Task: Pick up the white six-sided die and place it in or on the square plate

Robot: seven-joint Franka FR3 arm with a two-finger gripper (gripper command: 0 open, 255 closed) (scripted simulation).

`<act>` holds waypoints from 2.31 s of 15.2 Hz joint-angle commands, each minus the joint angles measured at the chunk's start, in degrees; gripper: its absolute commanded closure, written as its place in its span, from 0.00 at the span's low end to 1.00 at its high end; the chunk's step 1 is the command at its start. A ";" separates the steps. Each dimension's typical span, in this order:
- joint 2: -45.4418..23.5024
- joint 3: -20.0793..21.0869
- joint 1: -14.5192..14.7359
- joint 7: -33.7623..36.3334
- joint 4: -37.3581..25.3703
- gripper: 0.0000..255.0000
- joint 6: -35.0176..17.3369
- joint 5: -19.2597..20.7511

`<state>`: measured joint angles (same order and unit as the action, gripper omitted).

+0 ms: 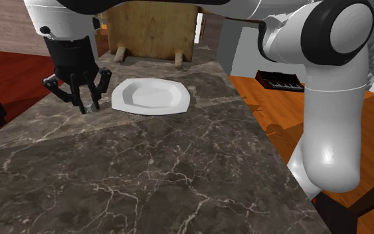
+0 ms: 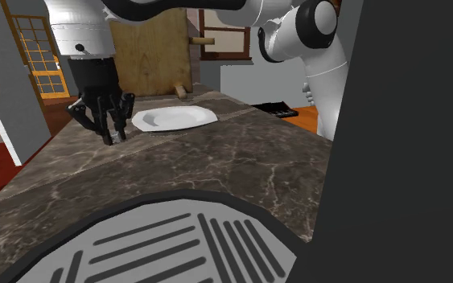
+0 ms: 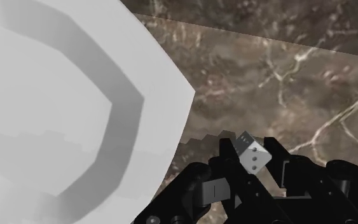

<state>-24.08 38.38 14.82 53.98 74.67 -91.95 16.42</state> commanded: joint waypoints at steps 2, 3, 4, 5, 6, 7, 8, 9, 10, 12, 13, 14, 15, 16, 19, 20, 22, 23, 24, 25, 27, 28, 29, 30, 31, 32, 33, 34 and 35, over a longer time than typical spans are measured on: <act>-0.43 -0.06 0.54 -0.10 -2.37 1.00 2.09 0.22; -0.64 -0.07 0.82 -0.14 -3.46 1.00 2.98 0.33; -0.87 -0.08 1.11 -0.18 -4.60 1.00 3.89 0.46; -1.12 -0.11 1.43 -0.22 -5.78 1.00 4.81 0.60; -1.41 -0.13 1.77 -0.26 -7.01 1.00 5.76 0.77; -1.72 -0.17 2.14 -0.30 -8.28 1.00 6.72 0.95; -2.06 -0.20 2.54 -0.34 -9.62 1.00 7.71 1.15; -2.44 -0.25 2.97 -0.38 -11.01 1.00 8.73 1.38; -2.85 -0.31 3.44 -0.43 -12.47 1.00 9.77 1.62; -3.80 -0.47 4.50 -0.54 -15.63 1.00 11.96 2.20; -4.35 -0.56 5.10 -0.60 -17.36 1.00 13.12 2.54; -4.96 -0.68 5.77 -0.68 -19.20 1.00 14.32 2.91; -5.63 -0.82 6.51 -0.78 -21.18 1.00 15.59 3.33; -6.39 -0.99 7.33 -0.89 -23.32 1.00 16.92 3.79; 3.64 0.55 -1.90 -3.57 -8.24 1.00 11.13 -1.78; 6.54 0.75 -4.41 -4.87 -4.43 1.00 9.74 -3.50; 12.11 0.53 -8.68 -7.93 2.24 1.00 7.45 -6.93; 14.77 0.14 -10.47 -9.63 5.20 1.00 6.52 -8.59; 17.36 -0.40 -12.05 -11.42 7.95 1.00 5.71 -10.19; 19.86 -1.05 -13.46 -13.26 10.52 1.00 5.02 -11.71; 24.58 -2.67 -15.78 -17.01 15.20 1.00 3.95 -14.46; 26.78 -3.64 -16.67 -18.89 17.34 1.00 3.56 -15.66; 28.88 -4.67 -17.44 -20.75 19.36 1.00 3.23 -16.74; 28.97 -4.83 -17.36 -20.83 19.45 1.00 3.22 -16.78; 29.21 -4.90 -17.35 -20.90 20.47 1.00 2.41 -16.90; 29.43 -4.95 -17.34 -20.97 21.47 1.00 1.59 -17.02; 29.64 -4.99 -17.35 -21.03 22.45 1.00 0.79 -17.13; 29.83 -5.02 -17.35 -21.09 23.41 1.00 -0.01 -17.23; 30.00 -5.04 -17.34 -21.14 24.35 1.00 -0.81 -17.32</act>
<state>5.71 33.36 -2.53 32.89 97.85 -91.75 -0.78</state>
